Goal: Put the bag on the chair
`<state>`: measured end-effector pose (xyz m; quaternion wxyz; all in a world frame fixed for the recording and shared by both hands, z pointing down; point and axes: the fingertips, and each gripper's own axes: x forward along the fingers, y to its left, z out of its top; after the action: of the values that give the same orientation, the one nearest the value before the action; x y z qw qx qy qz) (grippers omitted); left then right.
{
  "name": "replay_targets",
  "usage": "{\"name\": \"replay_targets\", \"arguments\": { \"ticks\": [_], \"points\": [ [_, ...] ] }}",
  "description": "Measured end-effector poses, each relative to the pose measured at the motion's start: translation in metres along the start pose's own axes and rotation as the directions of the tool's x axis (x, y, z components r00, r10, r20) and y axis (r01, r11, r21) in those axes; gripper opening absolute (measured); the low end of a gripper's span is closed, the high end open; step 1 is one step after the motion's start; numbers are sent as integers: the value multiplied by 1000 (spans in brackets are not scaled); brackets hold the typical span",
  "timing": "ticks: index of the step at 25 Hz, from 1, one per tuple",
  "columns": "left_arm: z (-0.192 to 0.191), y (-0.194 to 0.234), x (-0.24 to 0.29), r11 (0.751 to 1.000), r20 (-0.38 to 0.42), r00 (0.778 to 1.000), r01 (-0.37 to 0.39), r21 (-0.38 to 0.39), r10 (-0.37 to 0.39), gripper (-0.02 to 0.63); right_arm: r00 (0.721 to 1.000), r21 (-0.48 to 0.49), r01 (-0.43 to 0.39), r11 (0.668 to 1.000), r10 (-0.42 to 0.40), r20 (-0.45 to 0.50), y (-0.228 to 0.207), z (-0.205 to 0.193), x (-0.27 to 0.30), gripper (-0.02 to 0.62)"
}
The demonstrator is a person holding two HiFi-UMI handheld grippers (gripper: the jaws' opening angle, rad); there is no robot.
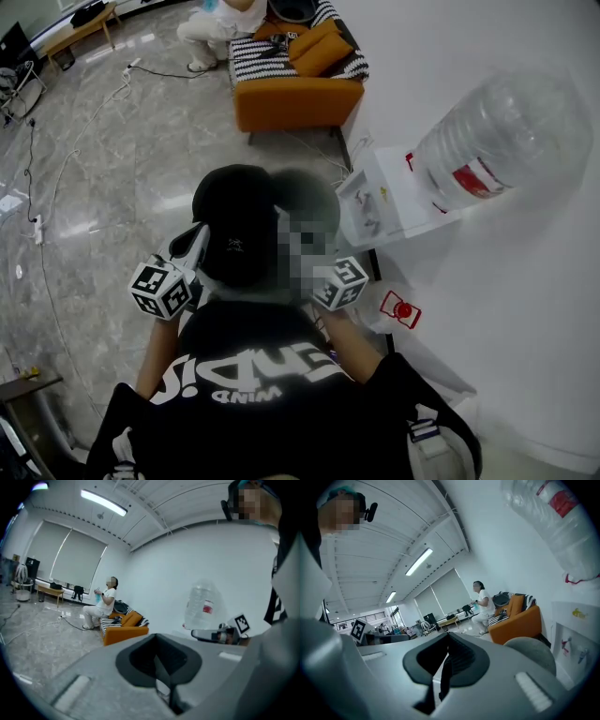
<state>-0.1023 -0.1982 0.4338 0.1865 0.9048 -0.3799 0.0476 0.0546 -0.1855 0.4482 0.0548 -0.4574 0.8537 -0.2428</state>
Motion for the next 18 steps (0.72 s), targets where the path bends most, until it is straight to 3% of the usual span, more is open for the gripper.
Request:
{"name": "replay_targets", "arguments": {
  "ticks": [4, 18],
  "points": [
    [-4, 0, -5, 999, 6, 1000, -24, 44, 23, 2, 999, -12, 39, 999, -39, 13, -11, 1, -9, 0],
    [-20, 7, -13, 997, 24, 997, -71, -7, 71, 2, 995, -90, 58, 994, -65, -73, -12, -22, -8, 0]
  ]
}}
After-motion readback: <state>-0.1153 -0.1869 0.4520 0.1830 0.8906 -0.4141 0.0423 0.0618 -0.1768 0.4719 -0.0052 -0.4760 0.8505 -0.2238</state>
